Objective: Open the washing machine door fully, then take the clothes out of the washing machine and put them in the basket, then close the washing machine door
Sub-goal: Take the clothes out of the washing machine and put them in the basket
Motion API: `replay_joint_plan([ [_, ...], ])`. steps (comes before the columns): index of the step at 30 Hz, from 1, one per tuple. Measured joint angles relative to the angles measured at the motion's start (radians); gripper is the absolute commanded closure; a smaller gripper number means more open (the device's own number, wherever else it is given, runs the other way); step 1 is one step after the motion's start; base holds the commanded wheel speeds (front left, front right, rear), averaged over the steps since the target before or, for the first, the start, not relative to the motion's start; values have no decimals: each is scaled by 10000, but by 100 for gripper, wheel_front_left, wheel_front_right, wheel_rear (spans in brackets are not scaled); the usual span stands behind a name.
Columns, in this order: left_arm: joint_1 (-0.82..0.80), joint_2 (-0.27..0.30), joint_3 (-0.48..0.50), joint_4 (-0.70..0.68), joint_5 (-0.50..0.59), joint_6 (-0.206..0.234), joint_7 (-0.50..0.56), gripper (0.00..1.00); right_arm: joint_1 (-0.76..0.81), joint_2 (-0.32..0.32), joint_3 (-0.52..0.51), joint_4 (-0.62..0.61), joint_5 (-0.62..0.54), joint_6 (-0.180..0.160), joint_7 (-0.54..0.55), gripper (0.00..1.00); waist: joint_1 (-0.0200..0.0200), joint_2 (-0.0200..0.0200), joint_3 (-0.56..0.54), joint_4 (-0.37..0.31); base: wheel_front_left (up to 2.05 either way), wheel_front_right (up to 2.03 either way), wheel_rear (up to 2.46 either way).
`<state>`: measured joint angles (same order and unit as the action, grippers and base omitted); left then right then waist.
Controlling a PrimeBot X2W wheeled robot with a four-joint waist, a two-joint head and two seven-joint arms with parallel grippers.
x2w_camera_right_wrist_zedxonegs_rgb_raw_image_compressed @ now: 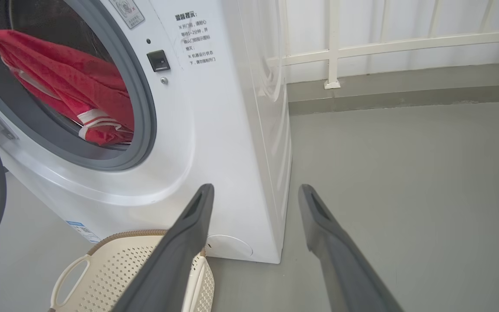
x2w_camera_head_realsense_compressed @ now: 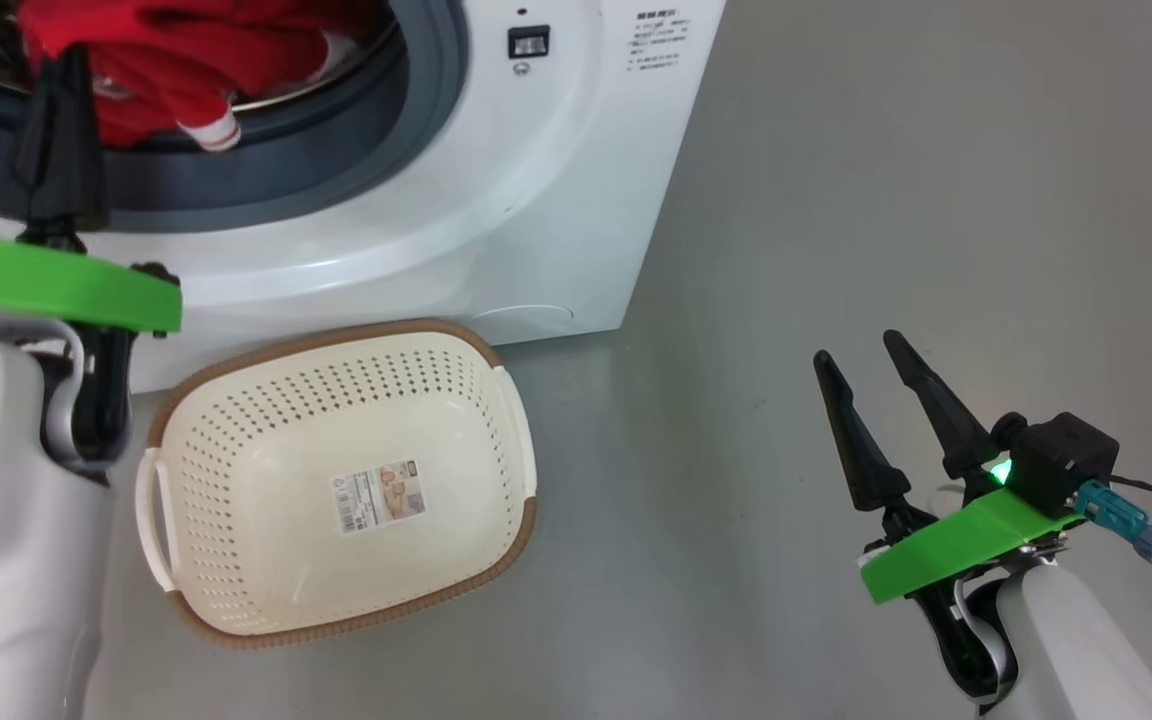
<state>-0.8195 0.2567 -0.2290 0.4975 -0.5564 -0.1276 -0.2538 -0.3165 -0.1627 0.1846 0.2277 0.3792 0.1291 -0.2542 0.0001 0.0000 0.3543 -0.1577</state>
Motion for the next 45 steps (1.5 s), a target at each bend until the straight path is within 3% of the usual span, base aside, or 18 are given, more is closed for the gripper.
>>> replay_joint_plan([
  [15, 2479, -416, 1597, -4753, 769, 0, -29, 100, 323, -82, -222, -61, 0, 0, 0, 0, 0, 0, -311, 396, 0, 0, 0],
  [25, 3731, -673, 1716, -7246, 993, 29, -27, 100, 341, -123, -295, -67, 0, 0, 0, 0, 0, 0, -438, 545, 0, 0, 0],
  [35, 4922, -757, 1361, -6447, 972, 100, 71, 100, 340, -119, -84, -69, 0, 0, 0, 0, 0, 0, -348, 425, 0, 0, 0],
  [45, 5207, -1039, 755, -3609, 938, 84, 44, 100, 304, -105, -69, -111, 0, 0, 0, 0, 0, 0, 66, 301, 0, 0, 0],
])
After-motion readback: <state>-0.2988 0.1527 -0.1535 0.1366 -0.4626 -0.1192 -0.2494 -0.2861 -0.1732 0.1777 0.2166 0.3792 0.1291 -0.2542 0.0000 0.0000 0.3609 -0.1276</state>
